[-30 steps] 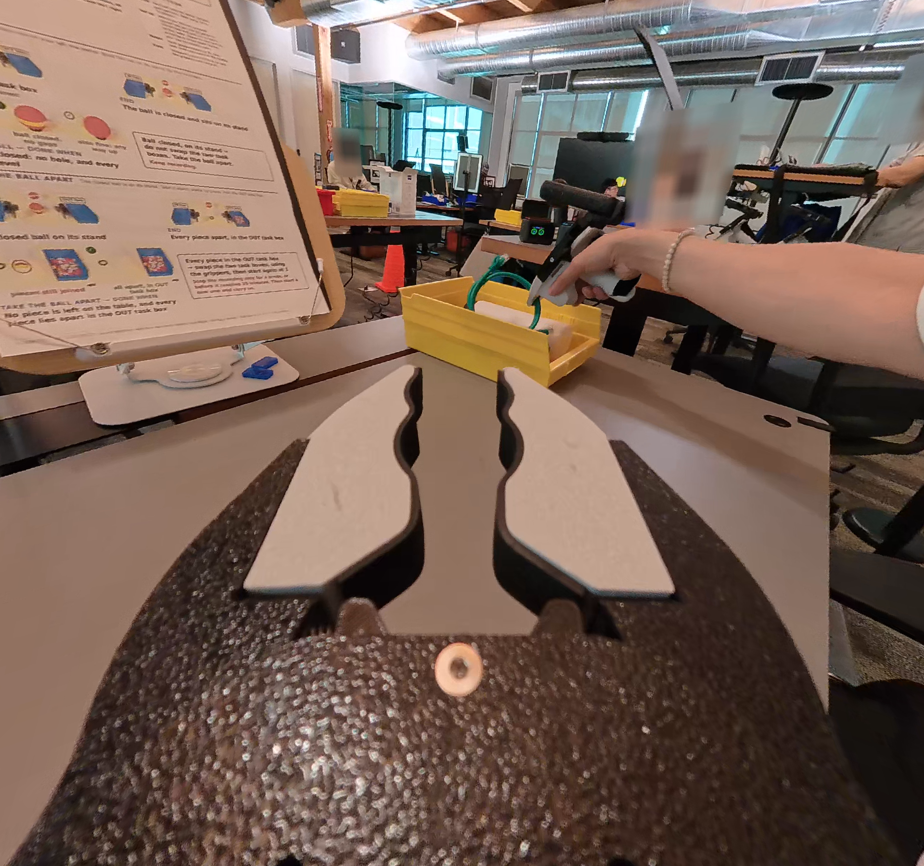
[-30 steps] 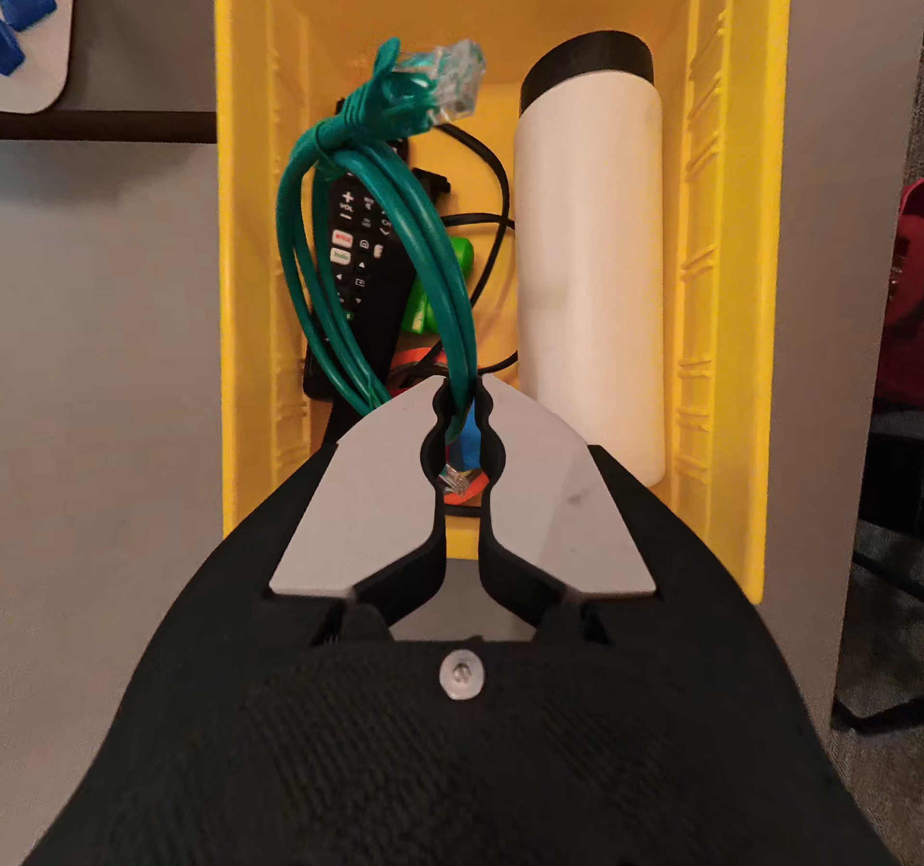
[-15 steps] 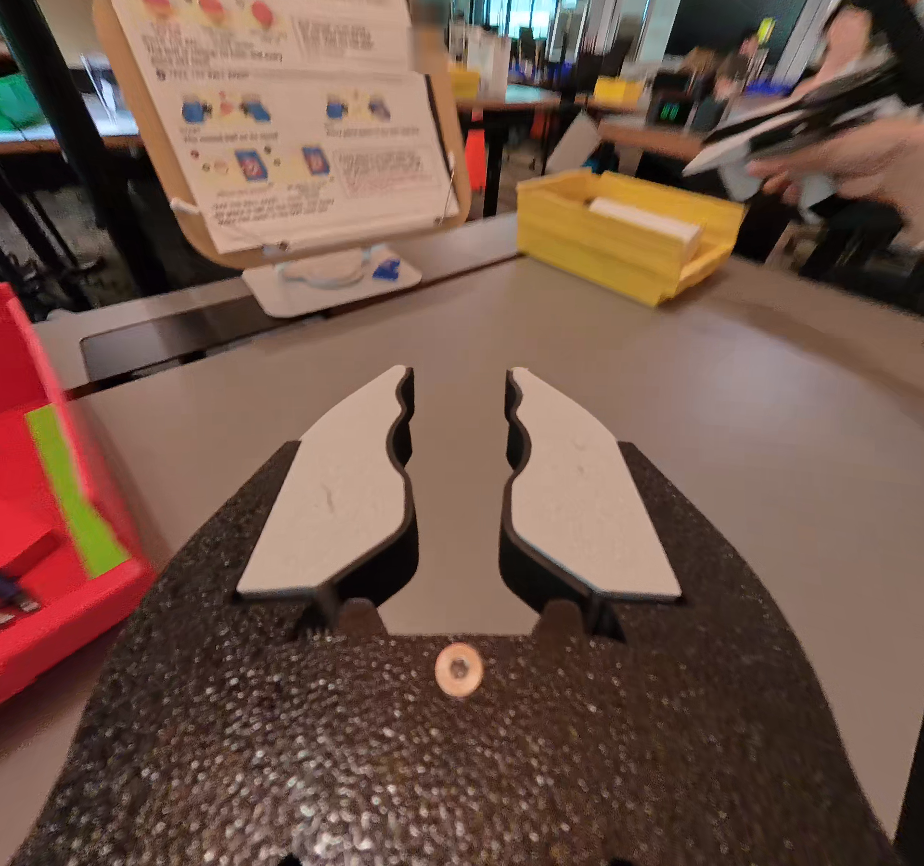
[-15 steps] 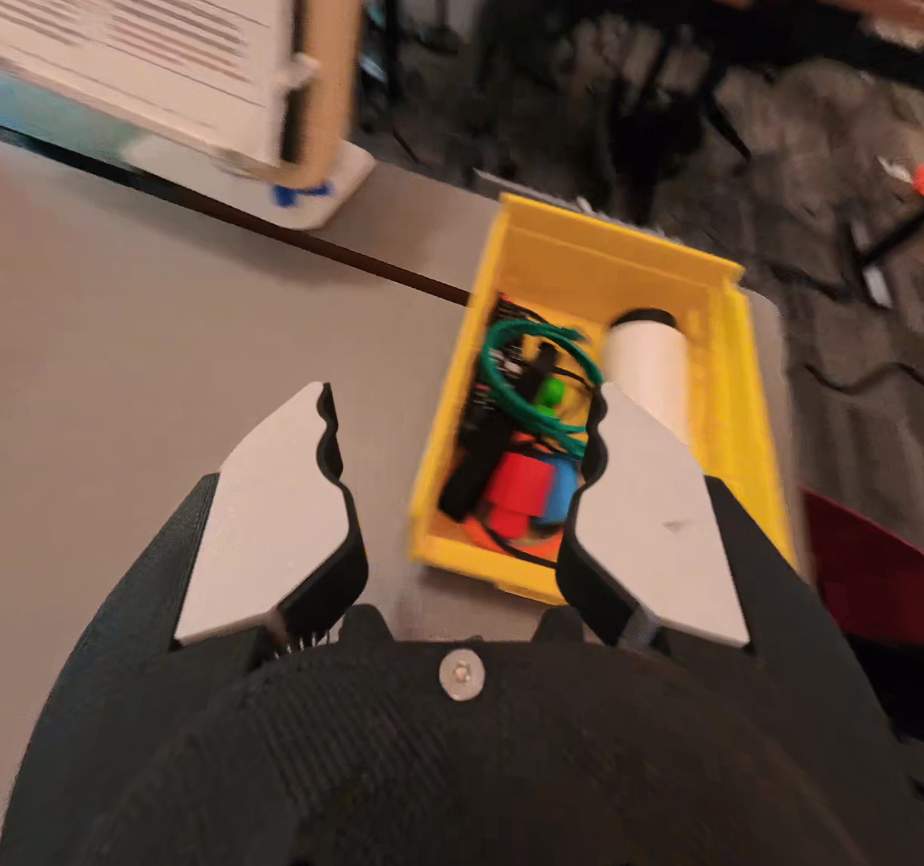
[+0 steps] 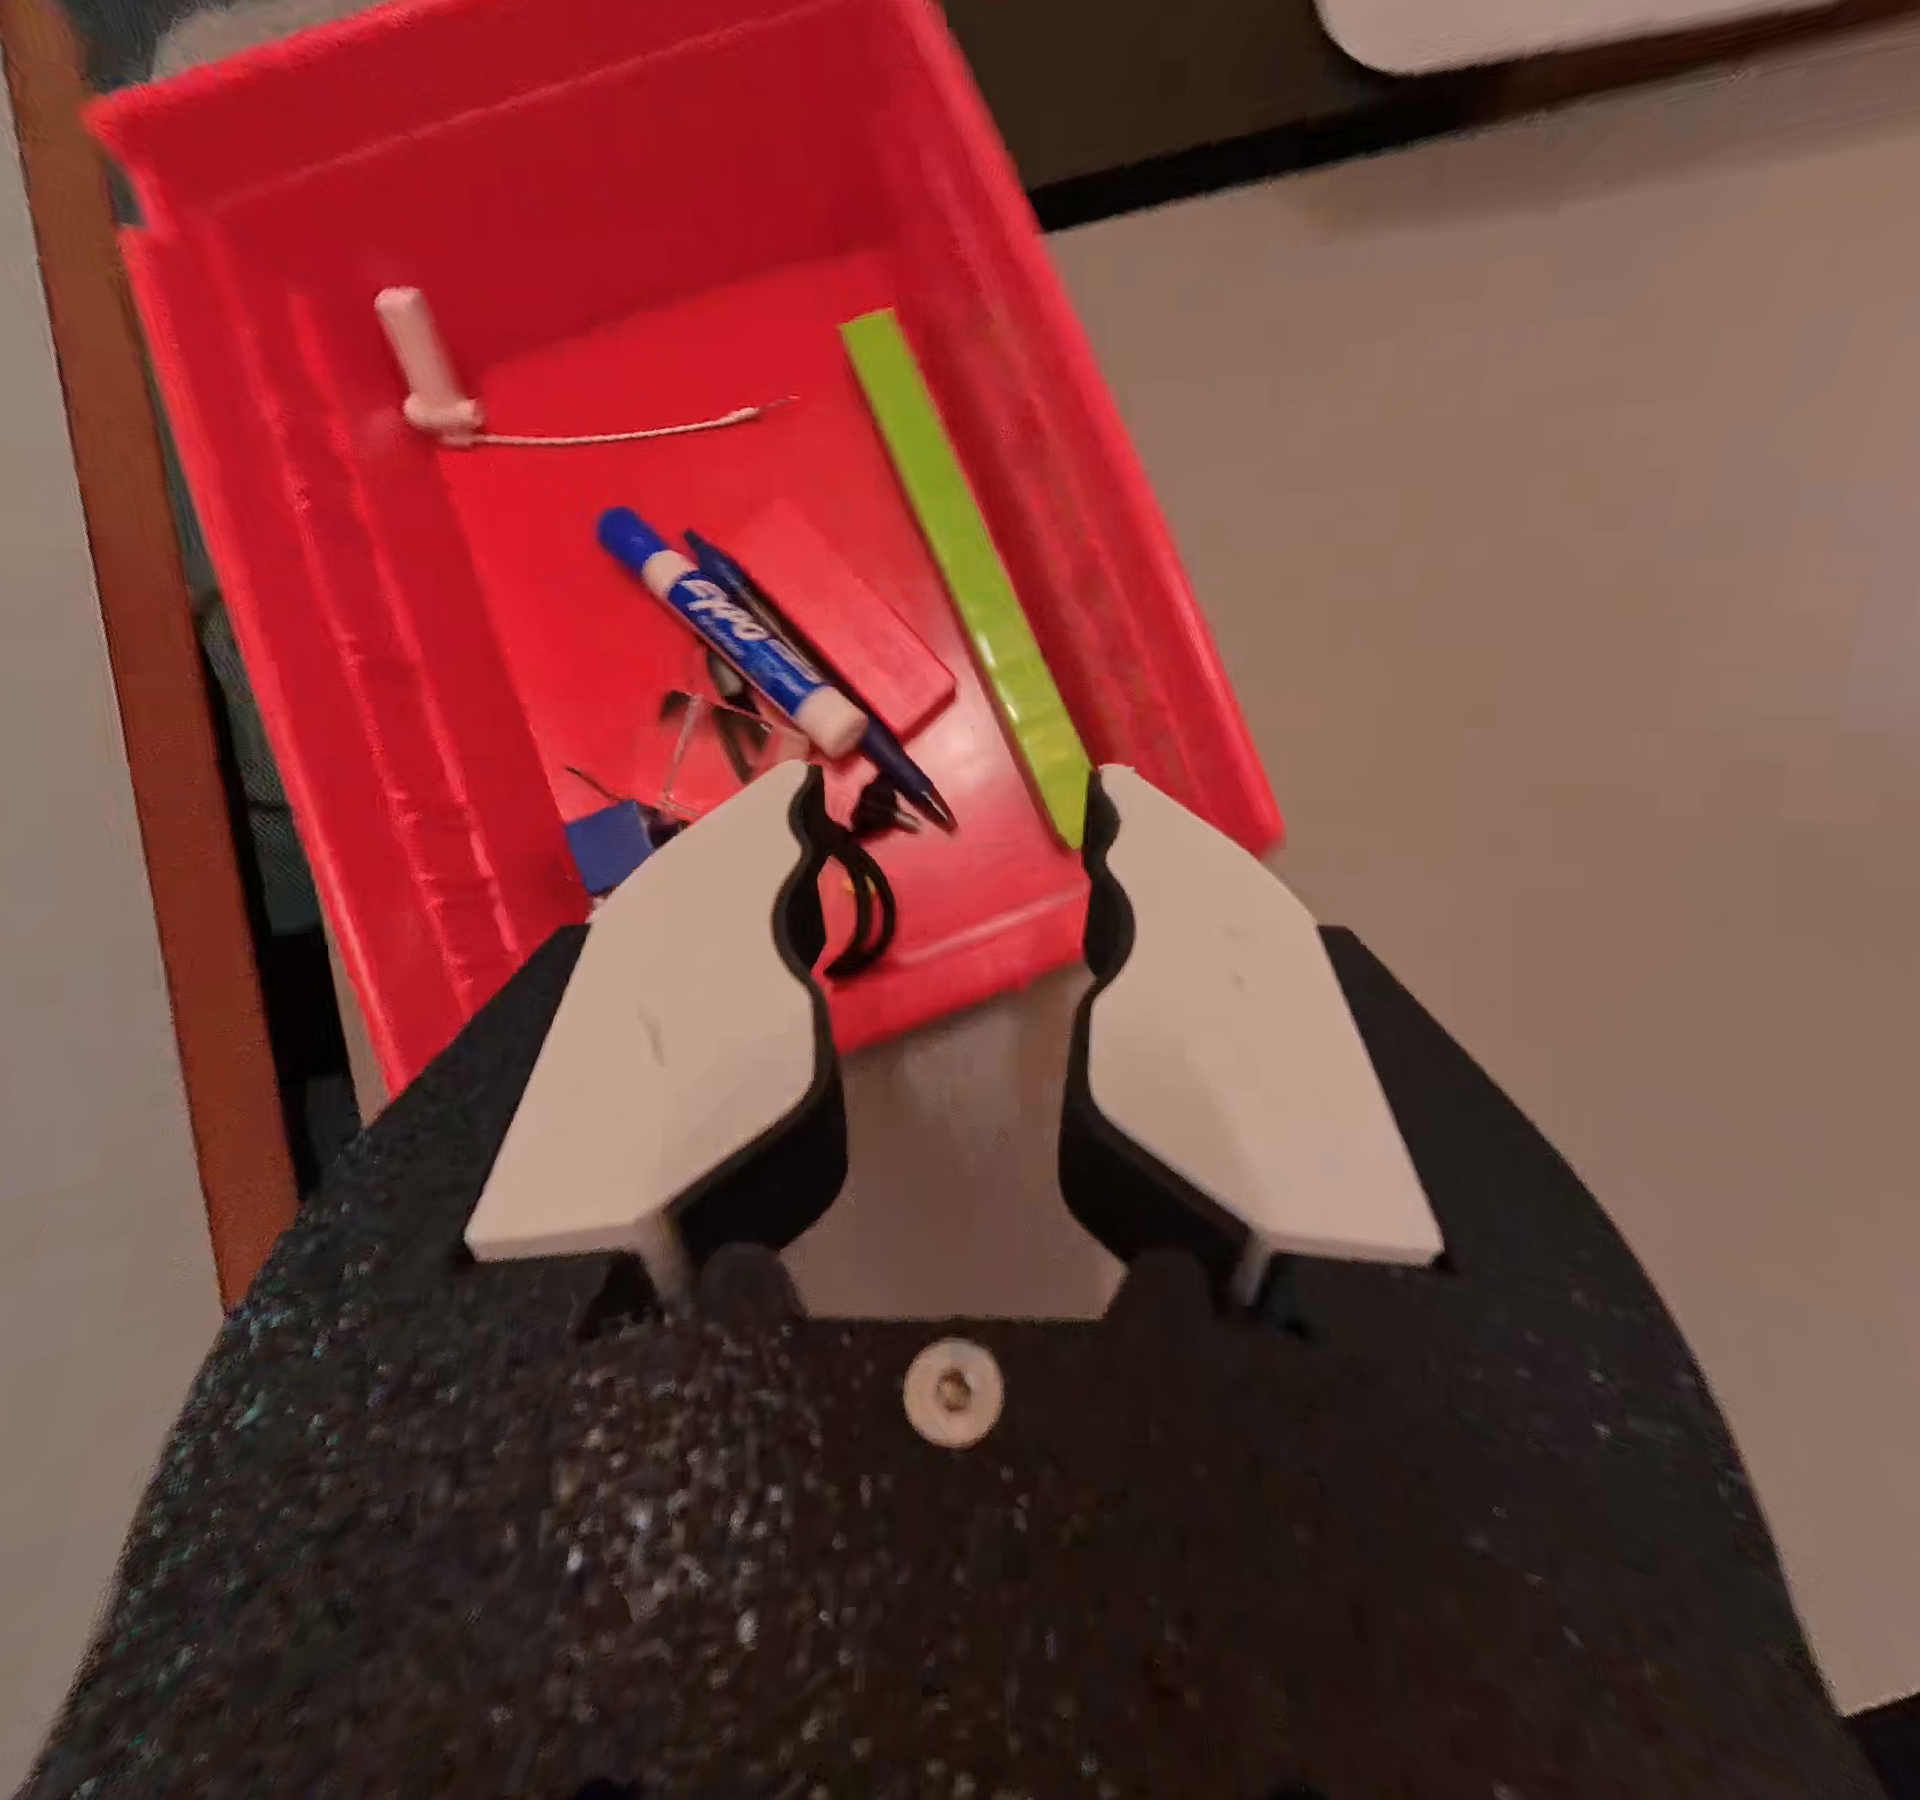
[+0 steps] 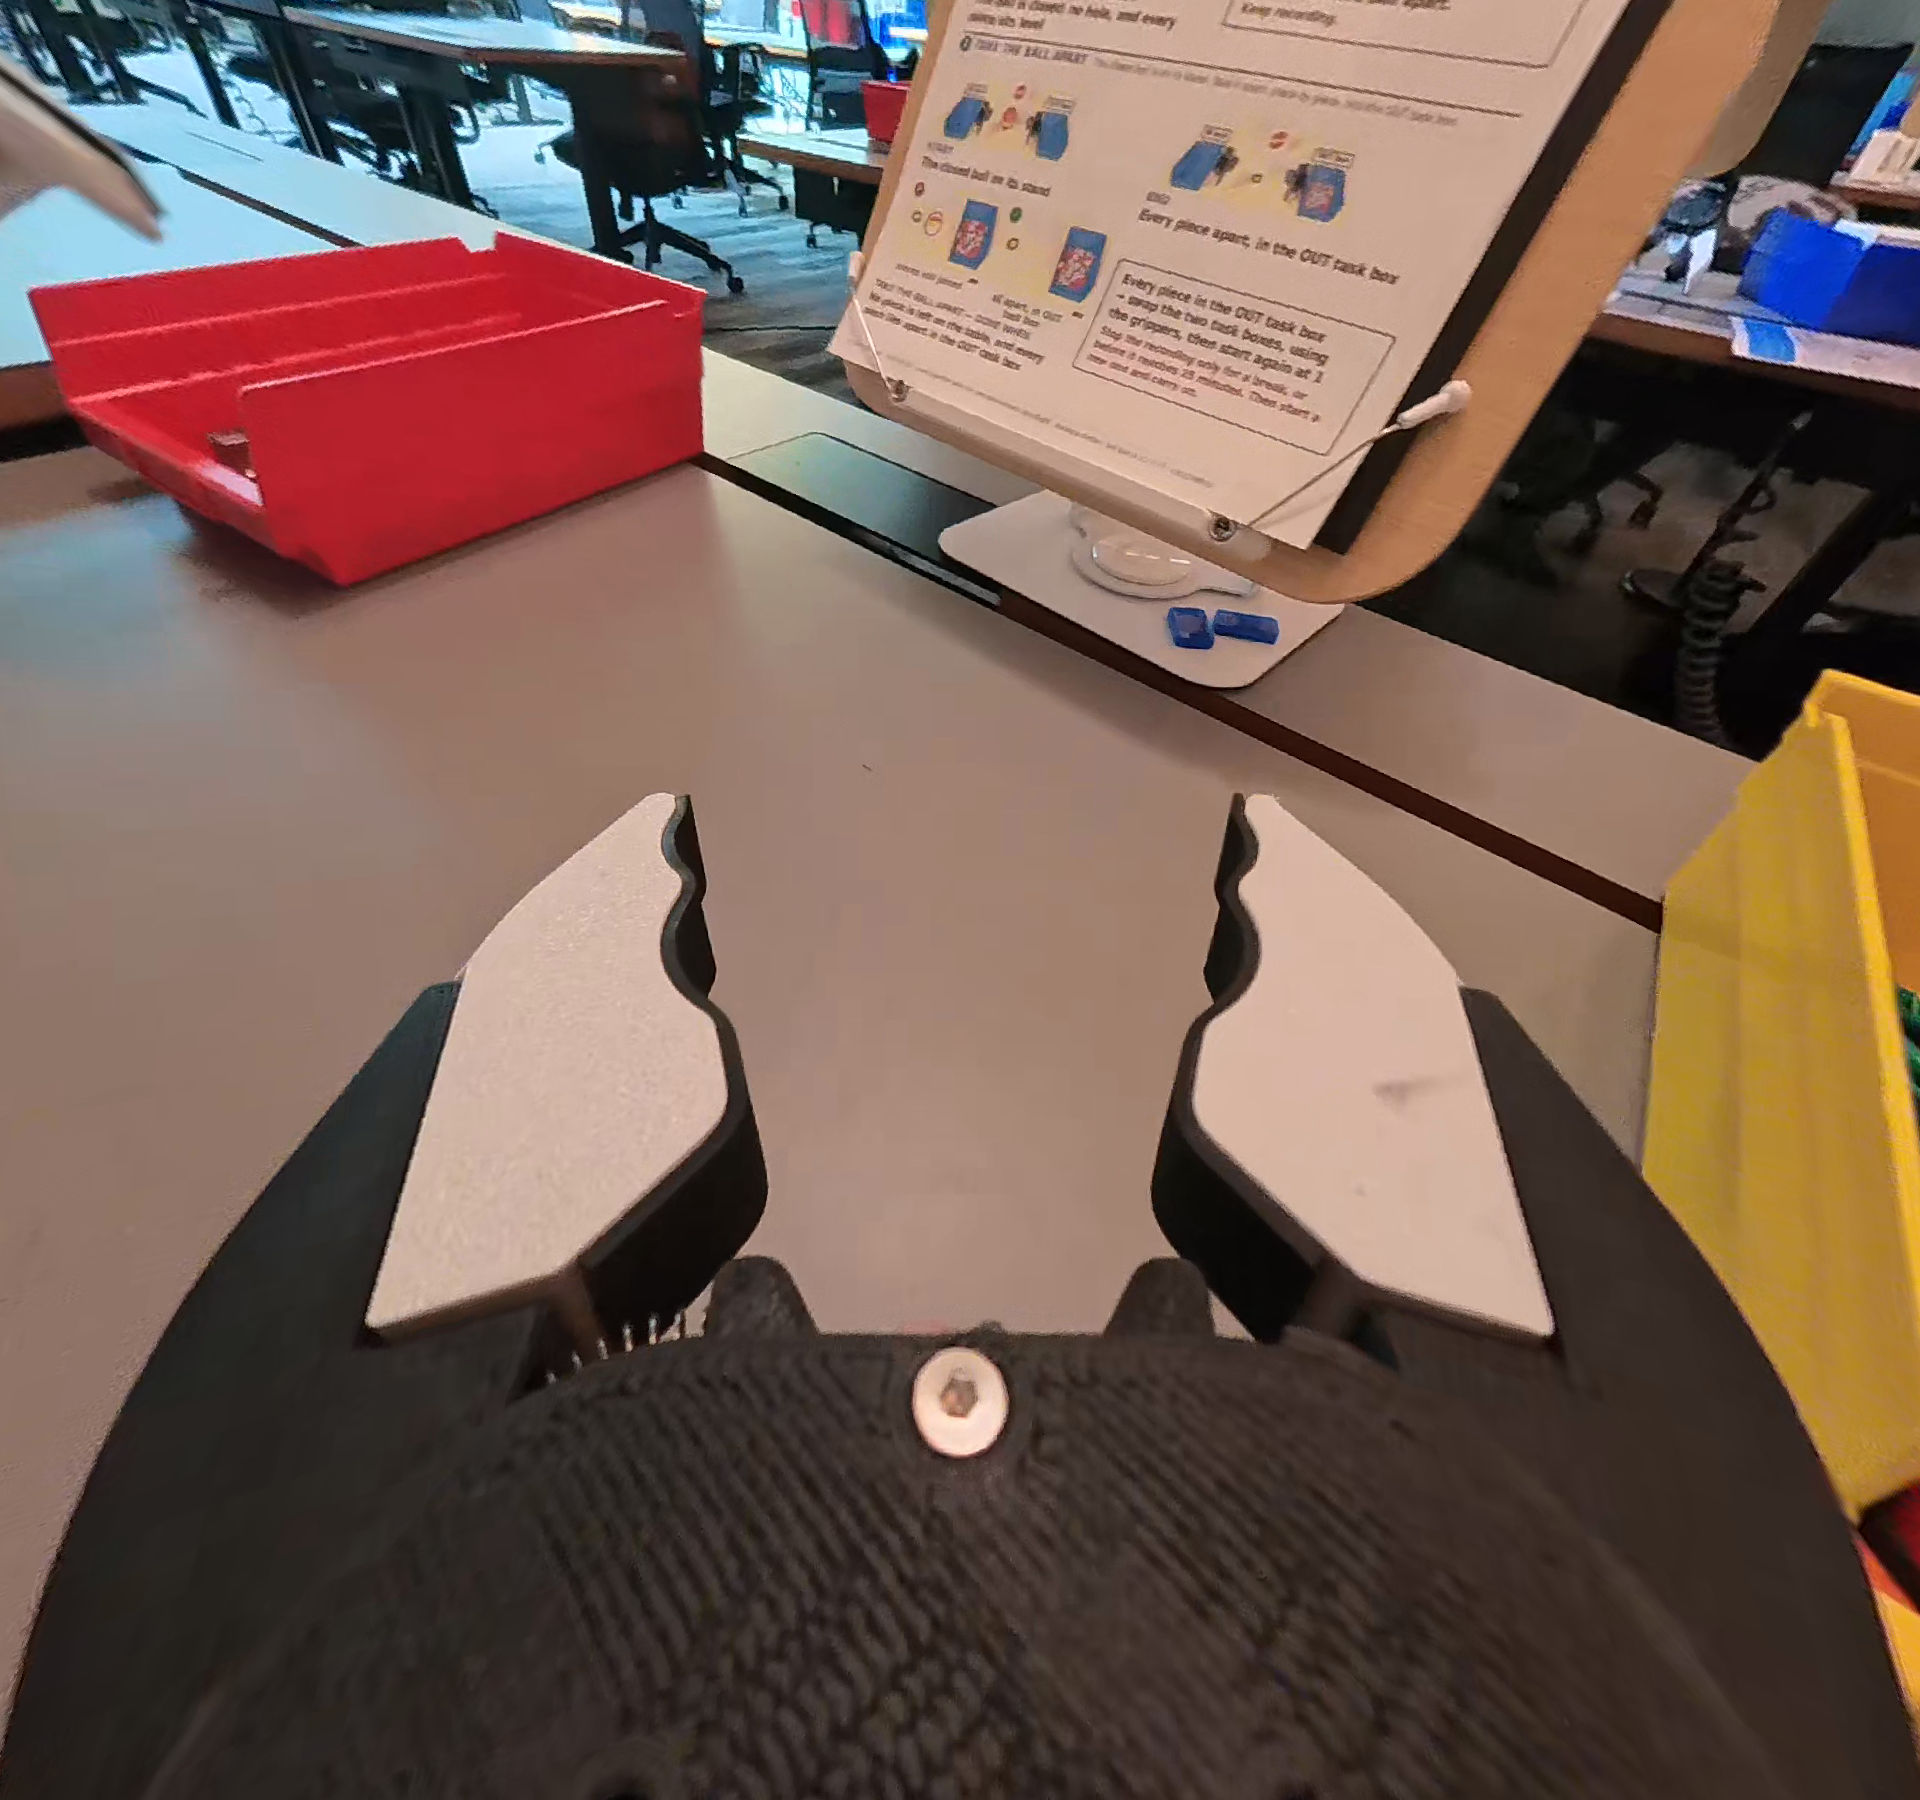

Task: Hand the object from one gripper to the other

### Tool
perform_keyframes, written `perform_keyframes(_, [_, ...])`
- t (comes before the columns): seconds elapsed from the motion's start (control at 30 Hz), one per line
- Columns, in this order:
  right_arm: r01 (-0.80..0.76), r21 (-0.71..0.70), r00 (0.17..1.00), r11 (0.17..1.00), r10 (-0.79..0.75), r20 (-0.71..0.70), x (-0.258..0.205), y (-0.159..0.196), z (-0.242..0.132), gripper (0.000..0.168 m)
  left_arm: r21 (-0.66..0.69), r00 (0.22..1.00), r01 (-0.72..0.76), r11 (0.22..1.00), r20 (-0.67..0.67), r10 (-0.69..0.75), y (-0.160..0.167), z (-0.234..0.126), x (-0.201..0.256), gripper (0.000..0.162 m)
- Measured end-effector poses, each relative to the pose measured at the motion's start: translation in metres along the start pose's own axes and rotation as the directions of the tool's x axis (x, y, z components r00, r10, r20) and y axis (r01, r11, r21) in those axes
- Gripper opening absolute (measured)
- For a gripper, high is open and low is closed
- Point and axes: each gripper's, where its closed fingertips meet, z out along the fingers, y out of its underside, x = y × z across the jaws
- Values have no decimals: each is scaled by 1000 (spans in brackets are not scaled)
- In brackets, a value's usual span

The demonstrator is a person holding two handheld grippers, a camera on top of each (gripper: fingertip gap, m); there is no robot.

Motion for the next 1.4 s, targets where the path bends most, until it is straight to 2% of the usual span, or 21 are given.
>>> perform_keyframes(0.03, [0, 10, 1000, 1000, 0, 12, -3, -1, 1, 93, -27, 998, 68, 997, -8, -68, -9, 8, -12, 47])
perform_keyframes(0.1, [-4, 29, 1000, 1000, 4, 25, -7, 0, 4, 91, -135, 978, 196, 971, -44, -203, -17, 27, -29, 44])
perform_keyframes(0.17, [3, 18, 999, 1000, -4, 43, -10, 6, 6, 91, -255, 954, 282, 925, -25, -298, -19, 49, -45, 40])
perform_keyframes(0.3, [29, -14, 999, 999, -29, 34, -3, 13, 3, 91, -395, 930, 362, 844, 91, -357, -12, 93, -72, 46])
perform_keyframes(0.4, [30, -16, 999, 999, -30, 14, 7, 13, -1, 91, -480, 914, 394, 784, 110, -391, -3, 119, -75, 47])
perform_keyframes(0.53, [-7, -11, 1000, 1000, 8, 18, 13, 17, -3, 90, -517, 906, 423, 744, 209, -369, 6, 134, -96, 44])
perform_keyframes(0.7, [-32, -30, 999, 999, 33, 31, 16, 27, 3, 89, -520, 882, 468, 714, 222, -416, 11, 150, -100, 37])
perform_keyframes(0.83, [-34, -46, 997, 998, 37, 64, 7, 31, 10, 89, -511, 878, 474, 718, 211, -430, 19, 161, -99, 23])
perform_keyframes(1.0, [-6, -60, 995, 998, 12, 95, -9, 32, 13, 89, -428, 899, 433, 793, 146, -413, 10, 162, -97, 19])
perform_keyframes(1.13, [-29, -20, 990, 999, 32, 140, -27, 21, 12, 87, -207, 928, 371, 905, 57, -368, -36, 138, -93, 18])
perform_keyframes(1.2, [-69, 10, 980, 998, 66, 187, -40, 11, 10, 86, -42, 944, 328, 944, -31, -329, -71, 111, -79, 17])
perform_keyframes(1.27, [-116, 49, 968, 992, 102, 228, -54, -1, 8, 83, 134, 951, 296, 946, -132, -279, -104, 76, -57, 17])
perform_keyframes(1.33, [-152, 87, 960, 984, 126, 251, -68, -13, 7, 79, 294, 945, 276, 915, -257, -202, -130, 35, -20, 18])
perform_keyframes(1.4, [-154, 119, 959, 981, 120, 256, -83, -24, 5, 76, 426, 932, 235, 873, -353, -79, -143, -5, 28, 18])
